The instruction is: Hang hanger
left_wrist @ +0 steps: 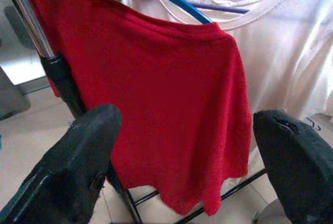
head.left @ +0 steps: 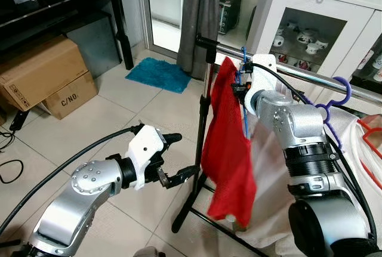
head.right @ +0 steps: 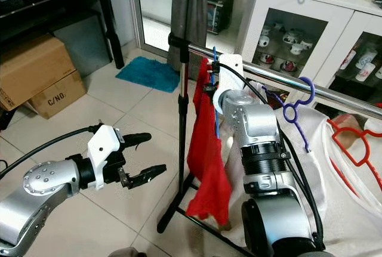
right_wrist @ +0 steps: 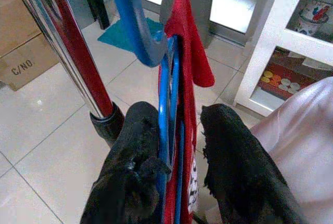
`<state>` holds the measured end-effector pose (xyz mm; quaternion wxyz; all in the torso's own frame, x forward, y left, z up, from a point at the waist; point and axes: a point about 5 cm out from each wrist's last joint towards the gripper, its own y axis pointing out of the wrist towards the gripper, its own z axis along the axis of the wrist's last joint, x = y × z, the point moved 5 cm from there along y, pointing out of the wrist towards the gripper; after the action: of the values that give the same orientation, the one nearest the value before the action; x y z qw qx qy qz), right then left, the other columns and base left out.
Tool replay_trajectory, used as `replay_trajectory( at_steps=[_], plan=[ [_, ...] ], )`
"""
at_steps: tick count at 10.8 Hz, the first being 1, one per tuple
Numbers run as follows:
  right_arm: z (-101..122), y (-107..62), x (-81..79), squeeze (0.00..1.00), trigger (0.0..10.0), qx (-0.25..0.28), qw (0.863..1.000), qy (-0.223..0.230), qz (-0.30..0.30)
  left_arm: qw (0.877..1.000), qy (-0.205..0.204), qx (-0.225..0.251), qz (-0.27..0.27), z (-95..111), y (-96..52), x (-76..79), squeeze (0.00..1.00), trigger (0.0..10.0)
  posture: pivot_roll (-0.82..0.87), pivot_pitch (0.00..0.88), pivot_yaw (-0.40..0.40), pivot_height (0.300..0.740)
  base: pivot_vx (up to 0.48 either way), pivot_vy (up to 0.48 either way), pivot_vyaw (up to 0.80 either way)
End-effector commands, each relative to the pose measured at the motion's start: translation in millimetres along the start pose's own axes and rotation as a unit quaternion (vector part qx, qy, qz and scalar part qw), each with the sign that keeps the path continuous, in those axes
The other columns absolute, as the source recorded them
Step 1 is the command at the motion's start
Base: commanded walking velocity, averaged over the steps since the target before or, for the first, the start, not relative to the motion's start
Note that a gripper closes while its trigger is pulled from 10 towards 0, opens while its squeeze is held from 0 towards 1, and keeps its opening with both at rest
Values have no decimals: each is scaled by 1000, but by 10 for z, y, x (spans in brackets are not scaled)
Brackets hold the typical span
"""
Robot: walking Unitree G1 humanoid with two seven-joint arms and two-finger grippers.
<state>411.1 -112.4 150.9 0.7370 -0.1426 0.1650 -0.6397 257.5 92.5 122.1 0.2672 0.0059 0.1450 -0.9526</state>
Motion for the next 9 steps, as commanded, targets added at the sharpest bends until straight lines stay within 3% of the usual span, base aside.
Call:
replay_trajectory(
  at_steps=[1,5,7,9],
  plan=[
    [59,6,29,0,0,7,1000,-1,-9,1000,7,-4,-3,-2,14,-14,0,10000,61,0,-8,740,0,0,0],
    [46,10,39,0,0,9,1000,-6,-8,1000,11,-7,2,-12,18,-32,0,10000,57,0,-4,740,0,0,0],
    [120,-40,24,0,0,37,999,-14,2,999,27,9,38,34,32,-114,0,10000,54,0,-6,740,0,0,0],
    [248,-200,43,0,0,82,996,-20,23,995,25,31,90,109,73,-222,0,10000,51,0,-13,740,0,0,0]
  ],
)
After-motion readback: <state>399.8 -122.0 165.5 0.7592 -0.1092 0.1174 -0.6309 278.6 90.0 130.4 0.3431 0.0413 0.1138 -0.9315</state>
